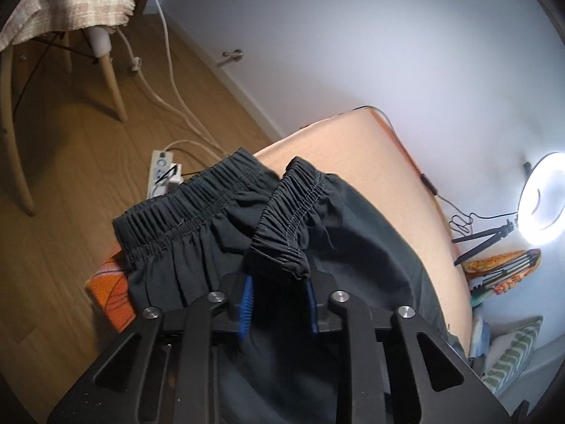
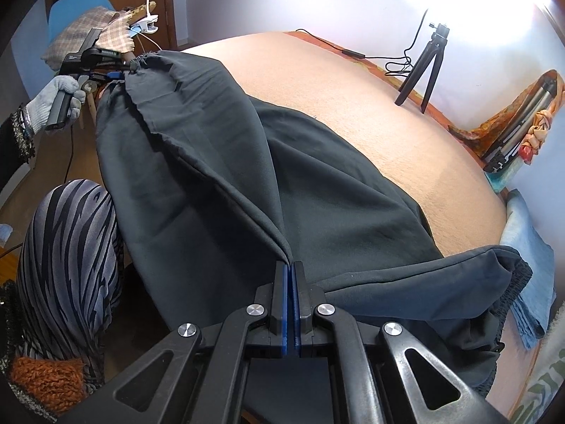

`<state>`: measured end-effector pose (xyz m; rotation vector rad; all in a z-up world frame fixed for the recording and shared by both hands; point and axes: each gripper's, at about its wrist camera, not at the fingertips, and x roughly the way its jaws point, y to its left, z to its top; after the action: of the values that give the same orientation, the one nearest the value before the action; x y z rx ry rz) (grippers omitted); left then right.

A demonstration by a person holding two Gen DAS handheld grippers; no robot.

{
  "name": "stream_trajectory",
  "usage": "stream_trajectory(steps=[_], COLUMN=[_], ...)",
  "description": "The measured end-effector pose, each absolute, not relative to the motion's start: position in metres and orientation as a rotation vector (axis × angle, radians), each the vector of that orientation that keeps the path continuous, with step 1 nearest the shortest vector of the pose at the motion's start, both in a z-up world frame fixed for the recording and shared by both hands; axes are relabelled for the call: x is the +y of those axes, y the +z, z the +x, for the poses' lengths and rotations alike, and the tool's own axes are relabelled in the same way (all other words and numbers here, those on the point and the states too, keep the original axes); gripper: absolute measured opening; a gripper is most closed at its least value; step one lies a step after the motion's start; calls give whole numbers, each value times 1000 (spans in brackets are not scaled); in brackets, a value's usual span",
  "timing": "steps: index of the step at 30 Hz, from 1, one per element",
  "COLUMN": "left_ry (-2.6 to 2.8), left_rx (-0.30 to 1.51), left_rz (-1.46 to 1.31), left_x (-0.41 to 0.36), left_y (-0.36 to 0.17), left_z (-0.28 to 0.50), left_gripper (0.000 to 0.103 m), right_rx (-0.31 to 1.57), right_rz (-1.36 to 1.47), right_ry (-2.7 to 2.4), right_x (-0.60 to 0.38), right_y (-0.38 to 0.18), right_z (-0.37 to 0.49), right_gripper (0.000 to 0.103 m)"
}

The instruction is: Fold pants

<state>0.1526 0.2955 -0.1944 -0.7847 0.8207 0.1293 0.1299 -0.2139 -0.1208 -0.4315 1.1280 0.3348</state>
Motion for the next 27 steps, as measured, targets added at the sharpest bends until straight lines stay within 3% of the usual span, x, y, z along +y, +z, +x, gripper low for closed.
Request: stream_trajectory(steps=[14, 22, 27], left_ry=[156, 126, 118], left_rx=[701, 769, 818], left_rz=[-752, -816, -790], left_x=[335, 347, 344], left_y=[-174, -210, -204], left_z=[128, 113, 114], left_gripper=[9, 9, 16], right_rx=[1032, 1126, 1182], right_rz=[-449, -496, -462], right_ry=[376, 422, 413], right_x=[-180, -165, -172], right_y=[-92, -131, -151], right_z=[121, 102, 94], right_gripper=[0, 0, 0])
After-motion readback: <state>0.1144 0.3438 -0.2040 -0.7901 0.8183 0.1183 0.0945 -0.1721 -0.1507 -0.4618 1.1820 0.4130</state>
